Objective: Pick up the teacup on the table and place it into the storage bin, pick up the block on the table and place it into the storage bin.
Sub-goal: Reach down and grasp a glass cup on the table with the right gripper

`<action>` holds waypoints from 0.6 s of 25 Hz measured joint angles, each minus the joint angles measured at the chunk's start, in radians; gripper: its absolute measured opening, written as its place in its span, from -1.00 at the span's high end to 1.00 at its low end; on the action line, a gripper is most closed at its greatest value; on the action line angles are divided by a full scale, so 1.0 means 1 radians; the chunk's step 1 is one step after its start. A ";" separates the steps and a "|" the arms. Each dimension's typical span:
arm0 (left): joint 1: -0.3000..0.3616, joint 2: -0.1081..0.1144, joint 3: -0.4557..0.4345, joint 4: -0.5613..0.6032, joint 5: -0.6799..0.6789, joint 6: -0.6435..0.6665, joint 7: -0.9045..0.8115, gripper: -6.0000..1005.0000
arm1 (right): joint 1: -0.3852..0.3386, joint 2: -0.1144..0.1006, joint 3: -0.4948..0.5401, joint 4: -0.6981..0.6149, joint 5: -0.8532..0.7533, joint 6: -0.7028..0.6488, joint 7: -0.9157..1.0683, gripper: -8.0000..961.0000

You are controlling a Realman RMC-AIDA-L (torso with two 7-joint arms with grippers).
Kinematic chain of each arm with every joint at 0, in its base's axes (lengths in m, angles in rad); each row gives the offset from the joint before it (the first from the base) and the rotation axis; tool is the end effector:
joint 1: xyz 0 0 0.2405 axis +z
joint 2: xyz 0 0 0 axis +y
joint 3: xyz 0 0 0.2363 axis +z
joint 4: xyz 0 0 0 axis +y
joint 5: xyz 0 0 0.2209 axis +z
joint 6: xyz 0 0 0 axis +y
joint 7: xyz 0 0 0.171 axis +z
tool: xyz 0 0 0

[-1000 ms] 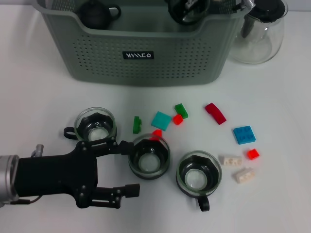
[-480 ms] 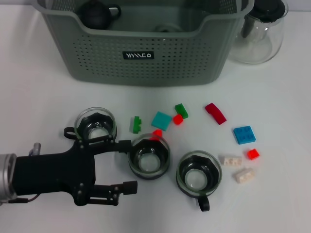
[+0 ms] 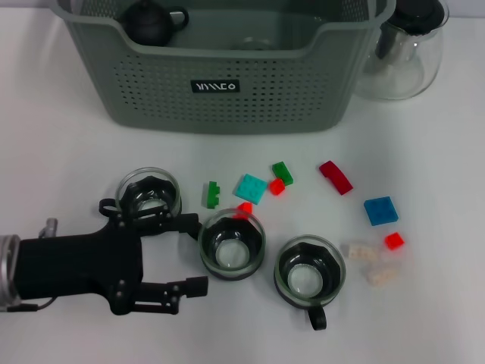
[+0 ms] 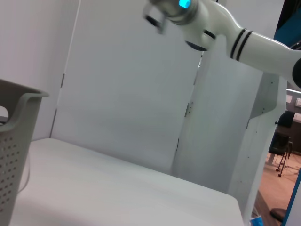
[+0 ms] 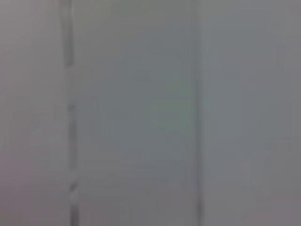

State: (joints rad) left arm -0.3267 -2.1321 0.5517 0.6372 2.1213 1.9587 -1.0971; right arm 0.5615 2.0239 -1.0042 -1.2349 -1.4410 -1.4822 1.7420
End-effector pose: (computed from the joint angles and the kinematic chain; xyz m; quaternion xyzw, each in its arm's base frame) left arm -0.2640 0.2254 -0.0192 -0.9310 -0.1598 -0.3266 0.0337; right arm 0.0645 0.3771 0.0950 -0.9068 0.0415 0.3893 0.1564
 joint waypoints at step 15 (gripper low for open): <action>0.021 0.014 -0.074 0.006 0.006 0.005 -0.023 -0.67 | 0.073 0.074 -0.282 -0.286 -0.894 -0.350 0.201 -0.19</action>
State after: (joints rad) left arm -0.3060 -2.1184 0.4776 0.6428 2.1269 1.9636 -1.1198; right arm 0.6341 2.0978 -1.2864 -1.5206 -2.3351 -1.8325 1.9429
